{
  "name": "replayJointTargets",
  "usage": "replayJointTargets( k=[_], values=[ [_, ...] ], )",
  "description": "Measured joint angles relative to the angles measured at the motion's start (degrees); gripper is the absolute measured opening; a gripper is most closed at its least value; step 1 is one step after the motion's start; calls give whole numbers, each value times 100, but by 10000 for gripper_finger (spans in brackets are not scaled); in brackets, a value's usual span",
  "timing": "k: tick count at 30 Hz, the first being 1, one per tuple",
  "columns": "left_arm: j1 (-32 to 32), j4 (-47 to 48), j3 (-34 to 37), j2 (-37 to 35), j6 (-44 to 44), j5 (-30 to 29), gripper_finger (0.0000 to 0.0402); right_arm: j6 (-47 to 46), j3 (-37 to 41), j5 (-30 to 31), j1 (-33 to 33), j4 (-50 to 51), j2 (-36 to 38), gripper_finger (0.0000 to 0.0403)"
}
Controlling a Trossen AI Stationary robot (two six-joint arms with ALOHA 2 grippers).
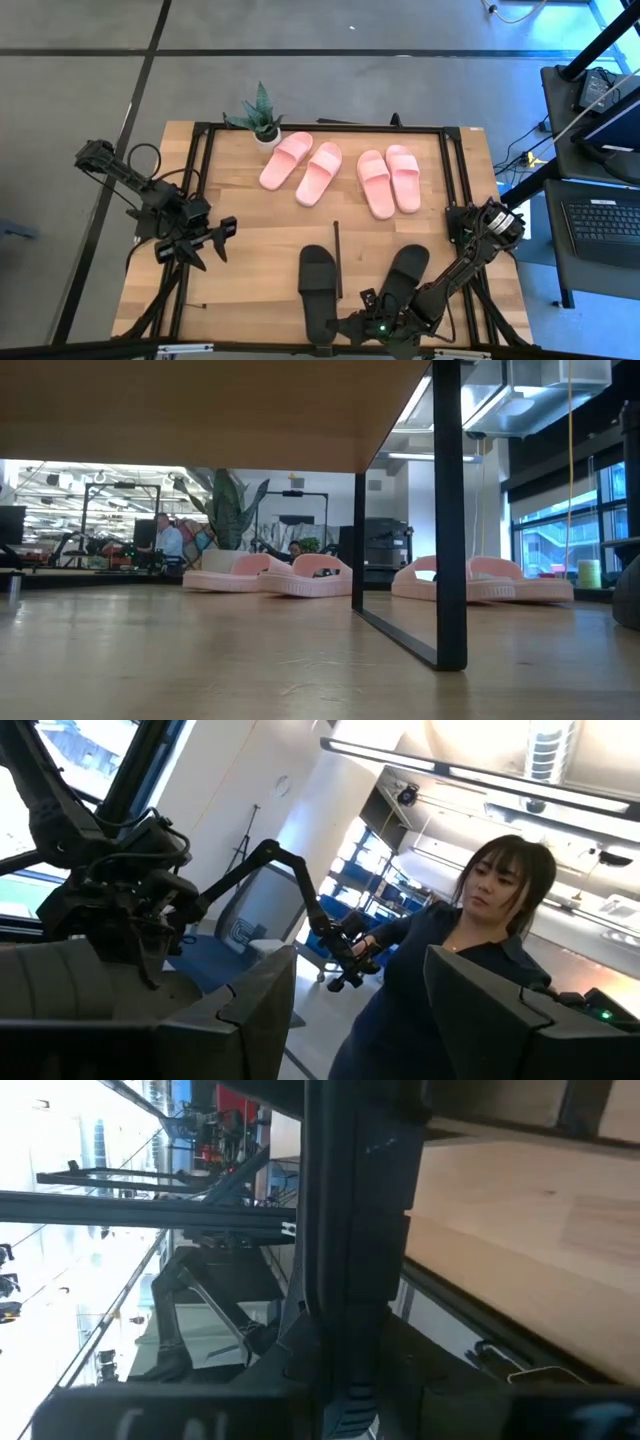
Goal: Pick and place slides into the shelf
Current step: Put the black slide on the shelf
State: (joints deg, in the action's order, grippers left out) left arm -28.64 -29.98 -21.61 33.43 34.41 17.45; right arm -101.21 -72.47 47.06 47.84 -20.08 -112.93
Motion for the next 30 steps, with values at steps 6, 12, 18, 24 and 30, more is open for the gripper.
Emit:
replayJointTargets(
  k=[6, 12, 18, 24, 30],
  values=[
    [0, 11, 0, 0, 4, 0, 211, 30, 0, 3, -87, -13, 0, 58],
    [0, 77, 0, -2, 42, 1, 211, 31, 0, 3, -147, -1, 0, 58],
    [0, 91, 0, 0, 122, 1, 211, -93, -2, 1, -152, 197, 0, 87],
    [0, 85, 0, -2, 122, 0, 211, -362, -2, 1, -154, 388, 0, 121],
    [0, 85, 0, -1, 121, 0, 211, -372, -2, 1, -156, 374, 3, 119]
  ],
)
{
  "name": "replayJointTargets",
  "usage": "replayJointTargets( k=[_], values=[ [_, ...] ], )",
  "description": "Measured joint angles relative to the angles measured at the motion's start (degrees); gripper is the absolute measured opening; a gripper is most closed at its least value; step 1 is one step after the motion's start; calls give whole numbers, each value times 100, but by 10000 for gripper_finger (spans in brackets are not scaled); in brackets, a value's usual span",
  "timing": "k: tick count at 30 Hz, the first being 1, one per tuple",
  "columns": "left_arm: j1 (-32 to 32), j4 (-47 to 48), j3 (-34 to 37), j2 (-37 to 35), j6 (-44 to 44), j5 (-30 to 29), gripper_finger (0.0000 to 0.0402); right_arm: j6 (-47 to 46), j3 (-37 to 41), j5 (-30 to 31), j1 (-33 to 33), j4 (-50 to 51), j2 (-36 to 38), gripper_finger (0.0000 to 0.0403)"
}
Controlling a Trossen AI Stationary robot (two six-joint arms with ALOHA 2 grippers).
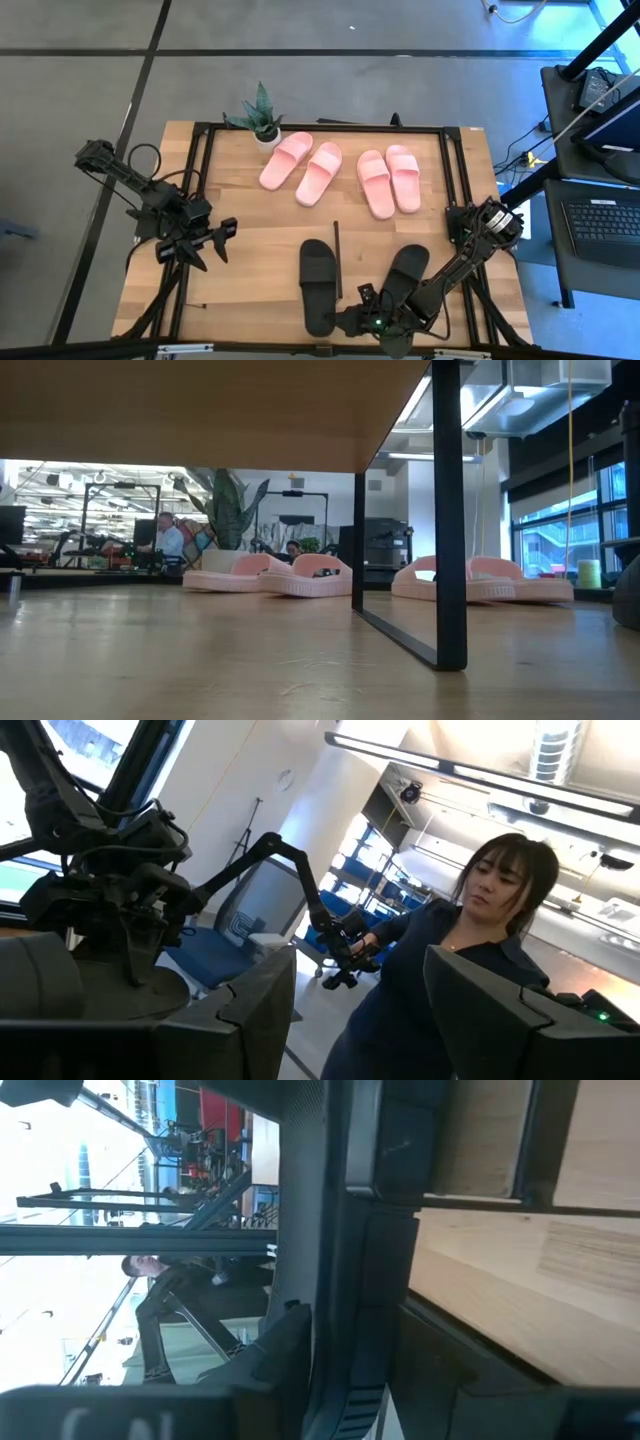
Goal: Pick and place slides into the shelf
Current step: Put the black slide on the shelf
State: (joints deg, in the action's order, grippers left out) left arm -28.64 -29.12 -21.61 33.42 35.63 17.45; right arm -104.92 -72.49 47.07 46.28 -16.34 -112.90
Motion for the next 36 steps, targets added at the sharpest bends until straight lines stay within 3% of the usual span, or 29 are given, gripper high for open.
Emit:
replayJointTargets(
  k=[17, 36],
  values=[
    [0, -4, 0, -1, 27, 0, 211, 13, 0, -5, 2, -181, 0, 121],
    [0, -6, 0, -5, 38, -1, 211, 37, -2, -7, 2, -184, 0, 250]
  ],
)
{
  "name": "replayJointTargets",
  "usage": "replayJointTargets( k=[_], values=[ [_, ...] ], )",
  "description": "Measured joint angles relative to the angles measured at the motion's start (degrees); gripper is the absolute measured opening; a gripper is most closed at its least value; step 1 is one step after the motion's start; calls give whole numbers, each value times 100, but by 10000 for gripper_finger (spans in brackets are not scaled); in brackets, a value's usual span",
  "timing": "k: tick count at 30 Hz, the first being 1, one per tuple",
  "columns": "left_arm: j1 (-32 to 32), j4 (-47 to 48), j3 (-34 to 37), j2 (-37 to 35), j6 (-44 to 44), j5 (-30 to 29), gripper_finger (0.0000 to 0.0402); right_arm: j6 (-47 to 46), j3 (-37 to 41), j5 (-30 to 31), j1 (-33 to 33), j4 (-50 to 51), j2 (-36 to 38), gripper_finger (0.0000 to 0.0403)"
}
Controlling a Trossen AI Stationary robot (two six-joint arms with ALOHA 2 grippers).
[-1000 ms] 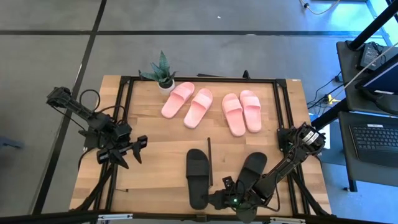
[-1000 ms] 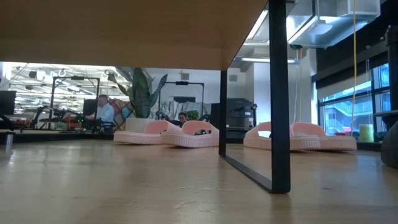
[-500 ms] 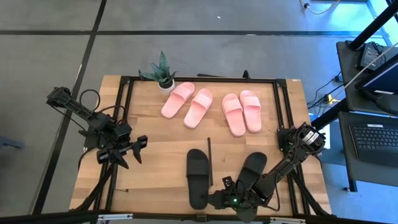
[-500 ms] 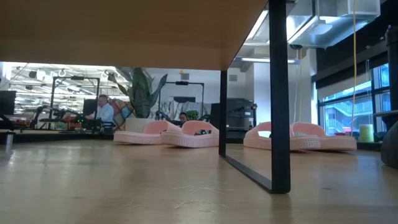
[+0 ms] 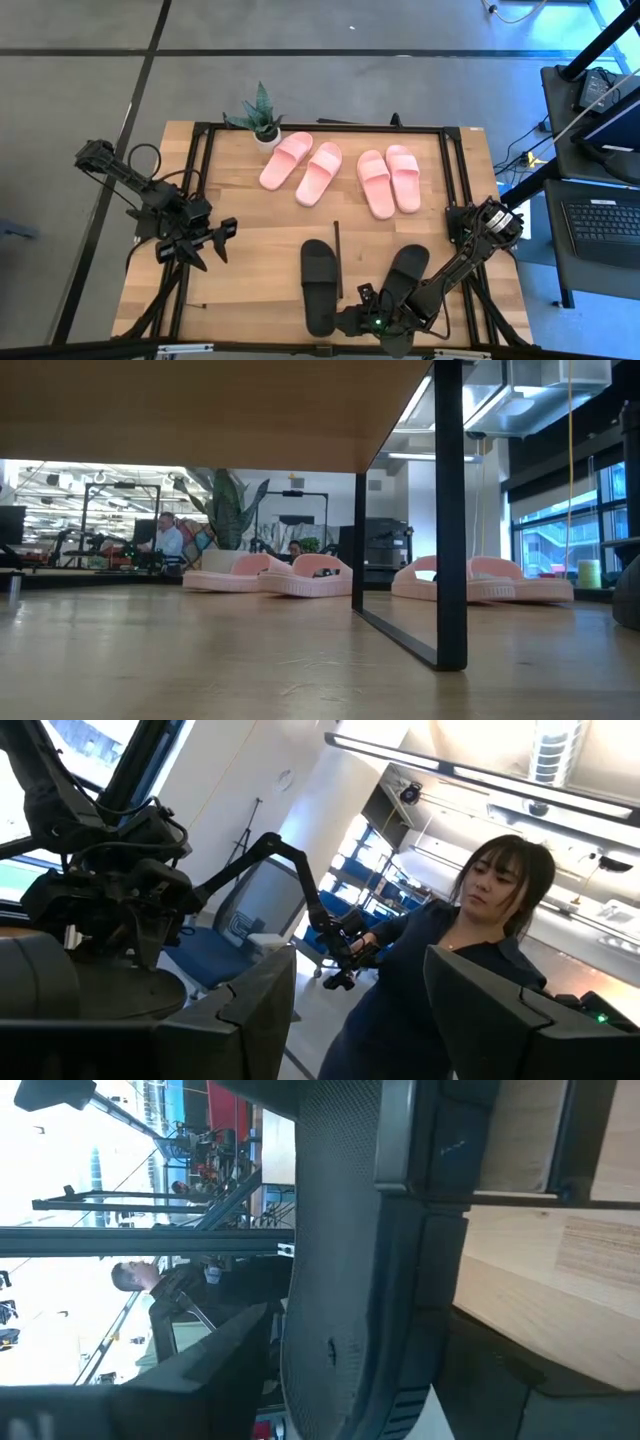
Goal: Pick and place slides into the shelf
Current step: Put the black slide on the shelf
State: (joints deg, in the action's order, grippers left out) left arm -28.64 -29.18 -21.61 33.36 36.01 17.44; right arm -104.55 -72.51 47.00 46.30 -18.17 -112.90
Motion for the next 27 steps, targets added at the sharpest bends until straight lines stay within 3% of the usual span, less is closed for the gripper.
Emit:
replayJointTargets(
  k=[27],
  values=[
    [0, 1, 0, 0, 2, -1, 211, 13, -7, -9, 2, 339, 2, 249]
  ],
)
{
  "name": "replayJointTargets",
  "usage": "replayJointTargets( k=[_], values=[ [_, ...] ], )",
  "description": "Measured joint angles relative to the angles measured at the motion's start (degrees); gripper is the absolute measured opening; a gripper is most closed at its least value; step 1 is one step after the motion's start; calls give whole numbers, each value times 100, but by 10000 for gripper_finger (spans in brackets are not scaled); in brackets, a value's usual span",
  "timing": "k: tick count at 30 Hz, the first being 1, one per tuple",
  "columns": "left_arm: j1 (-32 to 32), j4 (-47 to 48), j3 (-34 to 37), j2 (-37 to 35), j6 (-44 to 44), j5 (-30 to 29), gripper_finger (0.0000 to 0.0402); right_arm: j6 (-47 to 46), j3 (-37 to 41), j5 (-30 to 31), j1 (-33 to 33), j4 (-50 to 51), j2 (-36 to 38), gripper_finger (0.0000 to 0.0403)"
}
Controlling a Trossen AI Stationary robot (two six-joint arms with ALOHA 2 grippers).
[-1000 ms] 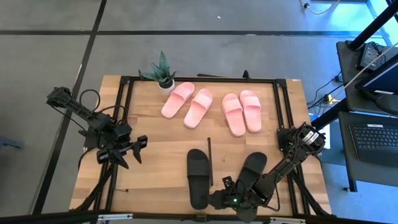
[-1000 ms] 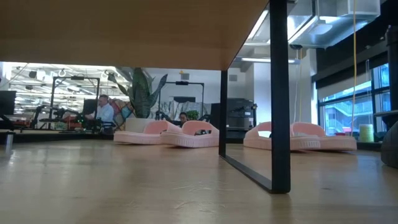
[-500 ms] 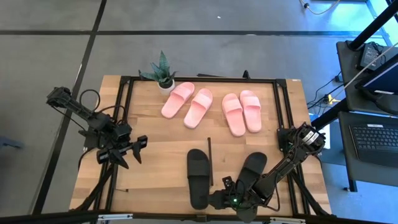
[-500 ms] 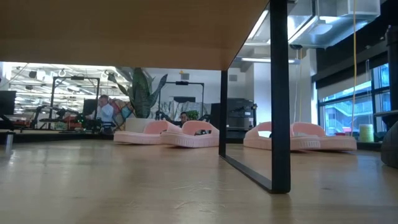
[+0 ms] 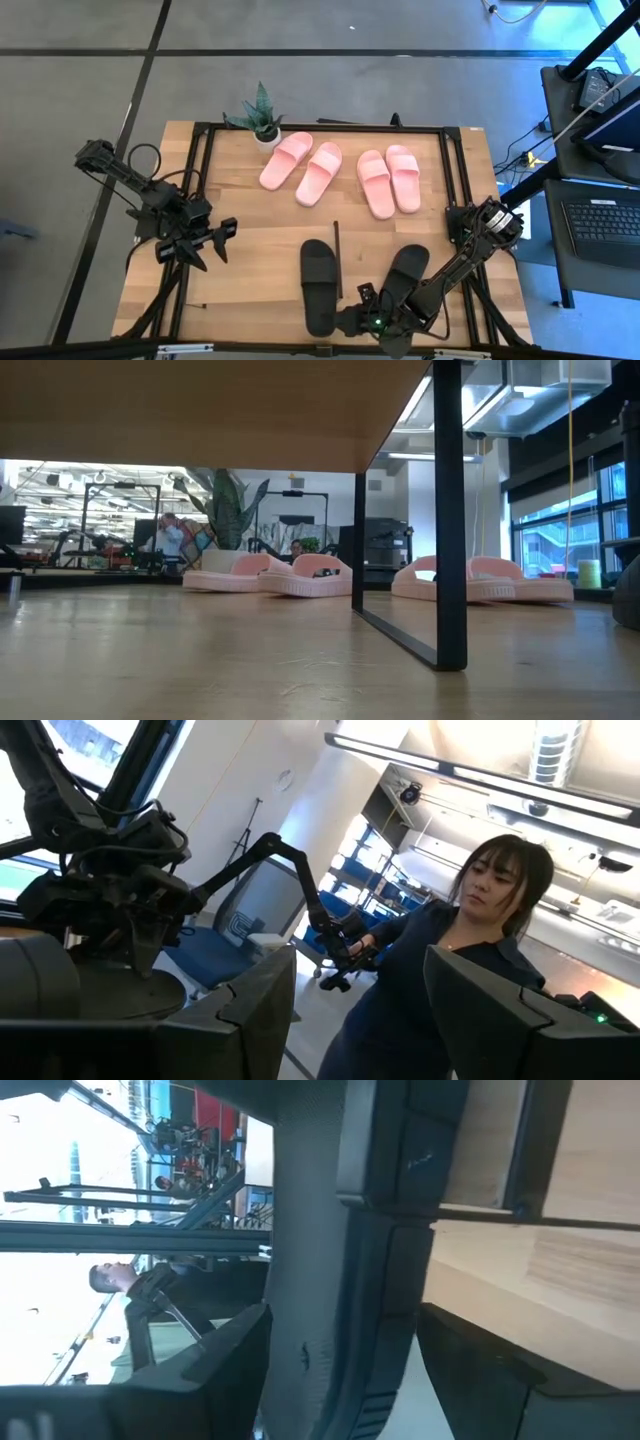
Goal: Pick and place slides into the shelf
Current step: Put the black slide on the shelf
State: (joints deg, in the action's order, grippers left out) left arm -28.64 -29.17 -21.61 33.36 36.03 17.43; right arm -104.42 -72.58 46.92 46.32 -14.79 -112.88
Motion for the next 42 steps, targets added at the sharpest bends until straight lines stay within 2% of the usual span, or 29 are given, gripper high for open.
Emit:
replayJointTargets(
  k=[12, 20, 30, 35, 42],
  values=[
    [0, 0, 0, 0, 0, 0, 211, 7, 0, 19, 42, 121, 0, 249],
    [0, 2, 0, 0, 70, 0, 211, -289, 0, 553, 321, 315, 4, 249],
    [0, 2, 0, 0, 111, 0, 211, -284, 2, 599, 647, 305, 21, 249],
    [0, 2, 0, 0, 111, 0, 211, 465, 0, 623, 936, 147, 33, 249],
    [0, 2, 0, -2, 111, 179, 211, 3172, -598, 737, 1109, 386, 33, 249]
  ],
)
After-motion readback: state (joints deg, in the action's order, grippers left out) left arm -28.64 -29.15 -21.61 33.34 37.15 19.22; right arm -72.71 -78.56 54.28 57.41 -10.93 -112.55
